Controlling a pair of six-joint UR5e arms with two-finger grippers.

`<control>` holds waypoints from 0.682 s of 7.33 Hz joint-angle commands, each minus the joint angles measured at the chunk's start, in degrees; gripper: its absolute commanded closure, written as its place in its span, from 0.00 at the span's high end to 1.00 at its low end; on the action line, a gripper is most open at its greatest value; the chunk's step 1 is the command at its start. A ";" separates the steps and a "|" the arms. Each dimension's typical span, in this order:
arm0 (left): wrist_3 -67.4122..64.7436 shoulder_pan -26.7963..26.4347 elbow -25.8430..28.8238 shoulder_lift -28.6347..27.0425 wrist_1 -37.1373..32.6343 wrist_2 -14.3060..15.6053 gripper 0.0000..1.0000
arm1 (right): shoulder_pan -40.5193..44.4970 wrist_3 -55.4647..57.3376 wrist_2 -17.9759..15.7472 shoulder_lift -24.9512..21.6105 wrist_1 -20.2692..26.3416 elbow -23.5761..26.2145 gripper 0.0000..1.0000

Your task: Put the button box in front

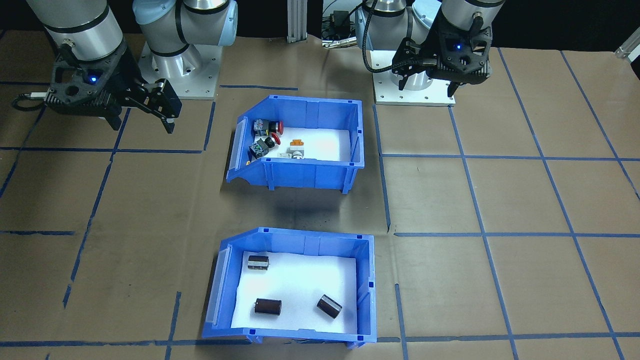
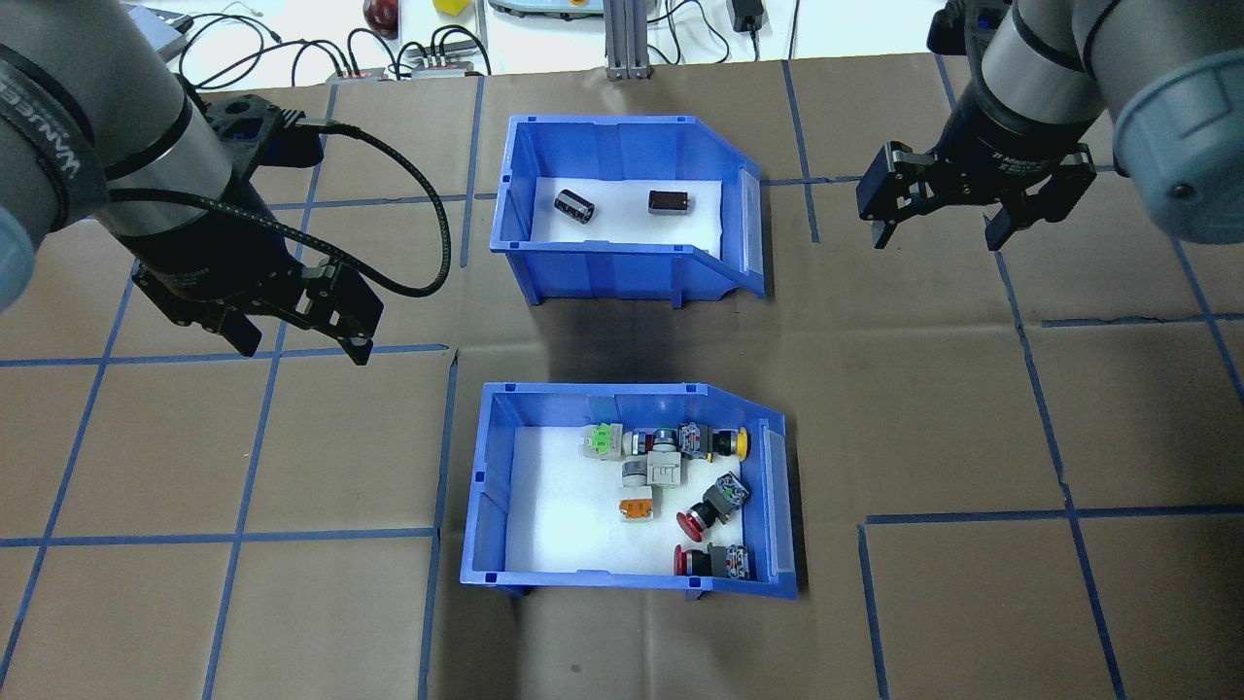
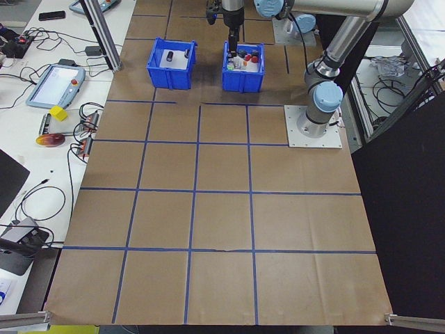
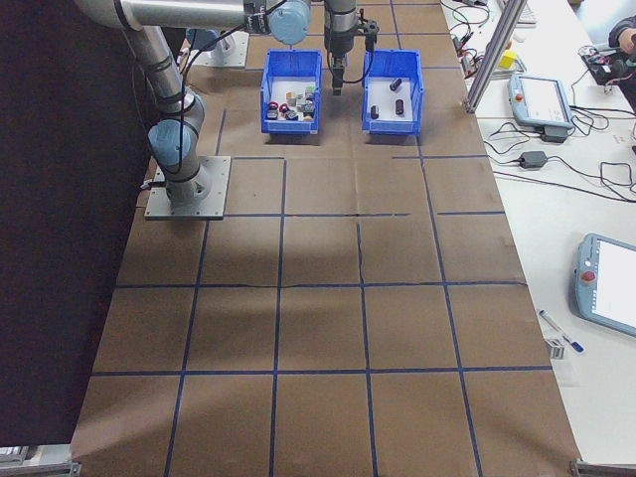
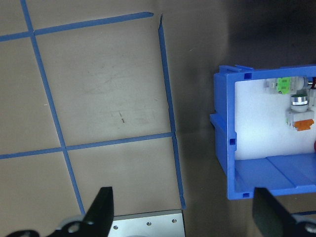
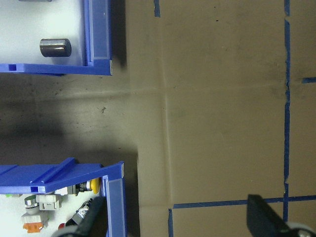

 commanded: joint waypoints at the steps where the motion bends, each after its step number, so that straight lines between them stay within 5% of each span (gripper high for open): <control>1: -0.55 -0.05 -3.38 2.15 0.17 -0.45 0.99 | 0.05 0.00 -0.02 0.05 -0.16 -0.26 1.00; 5: -7.81 -0.32 -18.32 10.93 8.07 -3.60 0.99 | 0.40 -11.82 0.59 5.65 0.01 -6.03 1.00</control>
